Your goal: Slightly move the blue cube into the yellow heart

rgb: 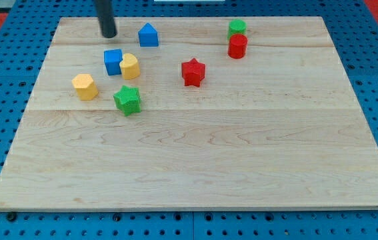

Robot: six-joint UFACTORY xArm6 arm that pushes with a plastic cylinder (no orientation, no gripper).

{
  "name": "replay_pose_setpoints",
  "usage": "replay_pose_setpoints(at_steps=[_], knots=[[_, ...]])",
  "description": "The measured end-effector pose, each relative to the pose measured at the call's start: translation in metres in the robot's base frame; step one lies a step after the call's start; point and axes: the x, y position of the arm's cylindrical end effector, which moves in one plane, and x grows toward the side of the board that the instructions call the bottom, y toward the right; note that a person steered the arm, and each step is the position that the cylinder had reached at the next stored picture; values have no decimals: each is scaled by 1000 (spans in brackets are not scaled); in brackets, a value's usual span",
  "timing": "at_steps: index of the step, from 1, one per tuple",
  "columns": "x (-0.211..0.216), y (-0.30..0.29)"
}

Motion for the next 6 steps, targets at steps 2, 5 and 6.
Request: replay_pose_setpoints(at_steps=[2,5,6], knots=[[85,-31],[71,8],[55,18]])
